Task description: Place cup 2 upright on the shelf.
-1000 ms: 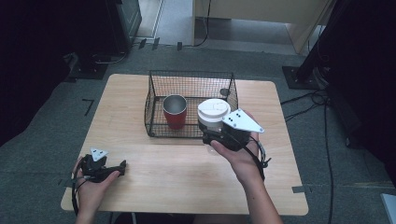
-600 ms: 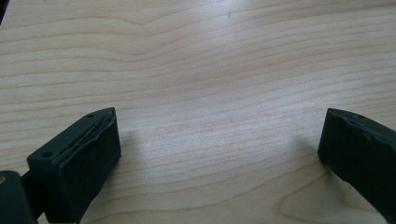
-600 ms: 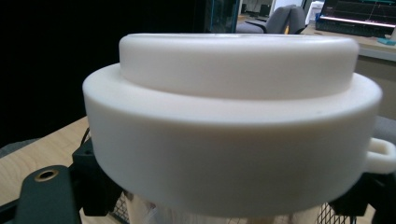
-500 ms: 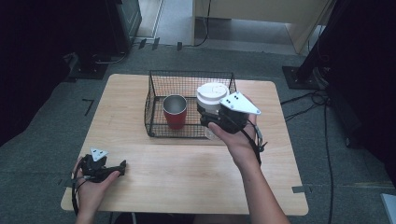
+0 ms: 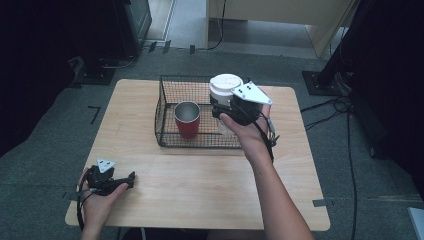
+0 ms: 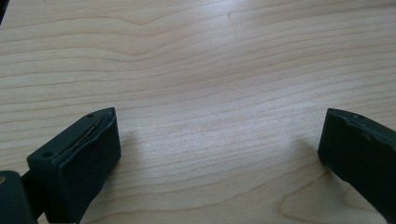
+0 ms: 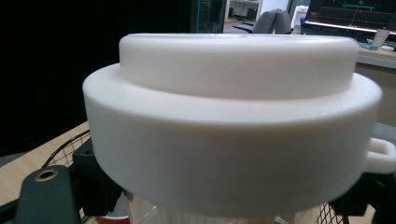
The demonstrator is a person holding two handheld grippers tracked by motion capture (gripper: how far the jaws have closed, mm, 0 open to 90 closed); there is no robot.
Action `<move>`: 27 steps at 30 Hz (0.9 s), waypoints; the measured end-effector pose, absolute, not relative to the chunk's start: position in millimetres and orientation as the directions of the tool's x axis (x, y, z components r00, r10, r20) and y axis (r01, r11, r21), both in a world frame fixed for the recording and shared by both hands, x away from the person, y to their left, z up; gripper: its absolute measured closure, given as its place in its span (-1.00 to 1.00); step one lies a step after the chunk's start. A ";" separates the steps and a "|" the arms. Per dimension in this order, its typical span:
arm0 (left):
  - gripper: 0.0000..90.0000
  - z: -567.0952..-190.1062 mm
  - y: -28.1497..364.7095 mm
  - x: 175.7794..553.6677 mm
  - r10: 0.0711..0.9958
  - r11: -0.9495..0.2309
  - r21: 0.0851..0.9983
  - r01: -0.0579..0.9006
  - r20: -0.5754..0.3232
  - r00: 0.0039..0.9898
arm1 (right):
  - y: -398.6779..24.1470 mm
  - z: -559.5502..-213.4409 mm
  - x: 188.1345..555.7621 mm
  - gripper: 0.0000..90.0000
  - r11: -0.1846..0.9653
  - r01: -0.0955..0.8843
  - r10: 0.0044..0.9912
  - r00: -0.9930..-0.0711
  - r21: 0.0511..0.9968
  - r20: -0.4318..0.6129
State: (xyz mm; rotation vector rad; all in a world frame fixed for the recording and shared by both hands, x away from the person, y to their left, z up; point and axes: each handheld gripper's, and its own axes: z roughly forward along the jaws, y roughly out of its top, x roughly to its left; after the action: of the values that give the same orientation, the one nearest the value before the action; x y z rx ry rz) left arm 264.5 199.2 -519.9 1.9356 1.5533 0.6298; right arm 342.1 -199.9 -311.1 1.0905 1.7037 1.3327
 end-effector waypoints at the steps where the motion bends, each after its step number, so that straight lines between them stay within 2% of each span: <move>1: -1.00 -519.9 199.1 264.5 0.977 -0.160 0.689 0.707 0.008 0.213 | -200.7 -312.8 346.6 -0.63 0.105 0.193 0.921 -0.389 0.976 -0.023; 27: -1.00 -519.9 199.2 264.5 0.977 -0.161 0.689 0.707 0.009 0.214 | -197.6 -367.3 412.2 -0.63 0.124 0.282 0.947 -0.319 0.951 -0.029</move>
State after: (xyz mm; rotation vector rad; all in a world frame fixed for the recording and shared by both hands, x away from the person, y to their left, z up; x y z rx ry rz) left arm 264.5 199.2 -519.9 1.9364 1.5526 0.6304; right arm 412.2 -197.6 -367.3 1.2019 1.7111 1.2185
